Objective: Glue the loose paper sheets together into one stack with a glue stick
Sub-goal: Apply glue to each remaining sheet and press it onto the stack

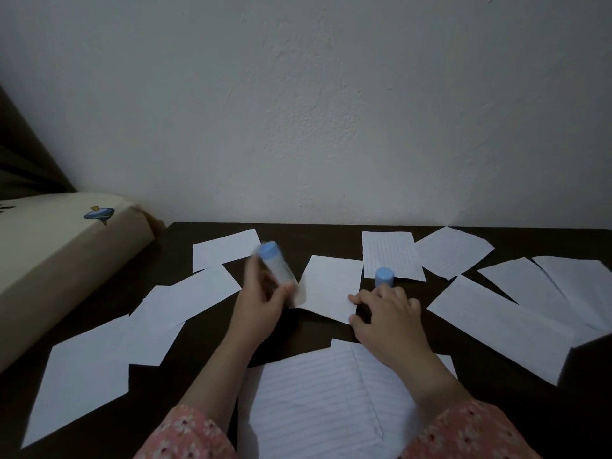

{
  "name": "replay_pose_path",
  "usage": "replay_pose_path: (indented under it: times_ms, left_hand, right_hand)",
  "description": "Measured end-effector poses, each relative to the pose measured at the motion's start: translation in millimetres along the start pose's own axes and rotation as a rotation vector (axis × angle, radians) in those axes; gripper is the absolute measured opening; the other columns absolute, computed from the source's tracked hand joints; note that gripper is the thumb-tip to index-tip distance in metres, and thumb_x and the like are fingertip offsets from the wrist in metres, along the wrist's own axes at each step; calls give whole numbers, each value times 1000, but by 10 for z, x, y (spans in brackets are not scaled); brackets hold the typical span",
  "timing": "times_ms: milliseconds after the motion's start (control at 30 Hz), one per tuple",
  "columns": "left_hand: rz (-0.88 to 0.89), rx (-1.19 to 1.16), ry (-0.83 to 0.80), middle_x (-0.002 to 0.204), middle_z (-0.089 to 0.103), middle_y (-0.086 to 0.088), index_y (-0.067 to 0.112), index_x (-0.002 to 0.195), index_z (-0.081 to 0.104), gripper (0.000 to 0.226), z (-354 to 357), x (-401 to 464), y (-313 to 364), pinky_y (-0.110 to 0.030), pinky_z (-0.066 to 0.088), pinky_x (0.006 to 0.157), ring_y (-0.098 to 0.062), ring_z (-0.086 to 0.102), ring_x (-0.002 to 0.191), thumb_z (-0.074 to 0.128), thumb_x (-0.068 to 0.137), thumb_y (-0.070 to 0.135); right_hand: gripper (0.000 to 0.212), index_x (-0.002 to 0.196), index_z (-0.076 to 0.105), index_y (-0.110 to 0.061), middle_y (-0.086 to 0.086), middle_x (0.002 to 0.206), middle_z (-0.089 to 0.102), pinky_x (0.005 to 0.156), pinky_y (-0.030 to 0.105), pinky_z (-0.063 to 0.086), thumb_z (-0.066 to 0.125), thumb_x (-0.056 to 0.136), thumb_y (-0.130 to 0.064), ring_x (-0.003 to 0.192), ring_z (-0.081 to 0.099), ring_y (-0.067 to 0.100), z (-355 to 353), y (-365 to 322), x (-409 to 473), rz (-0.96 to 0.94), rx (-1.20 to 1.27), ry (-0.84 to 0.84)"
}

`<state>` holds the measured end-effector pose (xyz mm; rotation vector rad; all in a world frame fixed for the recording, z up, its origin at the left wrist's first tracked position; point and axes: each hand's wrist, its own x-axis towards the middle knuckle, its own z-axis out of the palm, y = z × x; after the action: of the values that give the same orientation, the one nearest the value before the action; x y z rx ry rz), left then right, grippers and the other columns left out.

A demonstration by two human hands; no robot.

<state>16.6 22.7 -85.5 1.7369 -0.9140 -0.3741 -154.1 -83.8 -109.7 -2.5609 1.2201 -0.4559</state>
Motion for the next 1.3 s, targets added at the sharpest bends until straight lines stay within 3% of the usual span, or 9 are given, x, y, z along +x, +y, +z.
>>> replay_pose_path:
  times_ms: [100,200,367,467,667,833,1033,1167,1300]
  left_hand:
    - [6,-236,160,103,60,-3,53,139,7,80,-33,13,21,-31,54,78,-17,65,90,63,90,21]
    - [-1,-246,211,112,62,-13,49,135,29,54,-55,60,54,-26,53,66,-27,65,92,58,93,31]
    - [-77,-398,204,107,65,6,40,126,50,38,-131,83,76,-29,53,67,-18,71,85,61,90,33]
    - [-115,-279,186,102,71,2,45,110,51,44,-176,101,36,-35,53,74,-14,69,91,76,77,31]
    - [-112,59,183,93,61,3,33,86,57,14,-138,98,-40,-27,48,72,-13,59,86,62,86,46]
    - [-154,243,156,111,58,2,19,116,58,37,-107,205,-161,-26,43,77,-11,55,93,57,90,46]
    - [-164,299,204,125,58,-4,16,130,52,51,-98,337,-221,-32,47,90,-18,55,109,66,86,38]
    - [-168,300,282,132,44,-4,17,134,44,67,-110,292,-204,-35,47,95,-18,50,115,73,79,43]
    - [93,261,532,118,44,0,18,116,48,43,-97,160,-25,-26,42,81,-9,44,103,59,87,48]
  right_hand:
    - [39,133,46,-39,-9,121,43,100,32,26,47,94,-44,116,35,10,0,4,0,-3,-2,2]
    - [39,132,46,-39,-9,120,43,99,32,27,47,93,-44,115,35,10,4,0,0,-5,-7,3]
    - [39,132,46,-39,-9,120,44,99,30,27,46,94,-45,115,35,9,6,-6,-8,-12,-22,15]
    - [39,132,46,-39,-9,121,43,98,30,28,46,94,-43,114,35,9,-4,-14,-20,-27,-23,24]
    - [40,131,51,-34,-11,128,43,97,28,33,47,92,-29,116,37,7,-14,-19,-27,-39,-32,51]
    - [43,138,47,-30,-11,133,46,96,27,33,42,96,-21,117,39,8,-29,-70,-20,-7,-88,86]
    - [65,138,45,-31,-10,139,43,103,34,31,35,87,-71,127,36,12,-11,-211,-70,24,-136,9]
    - [59,141,40,-31,-9,144,37,105,36,29,42,90,-60,131,31,14,-49,-194,-72,16,-126,-32]
    - [53,142,38,-33,-11,148,33,108,37,27,46,92,-47,134,28,12,-94,-127,-53,-13,-103,-58]
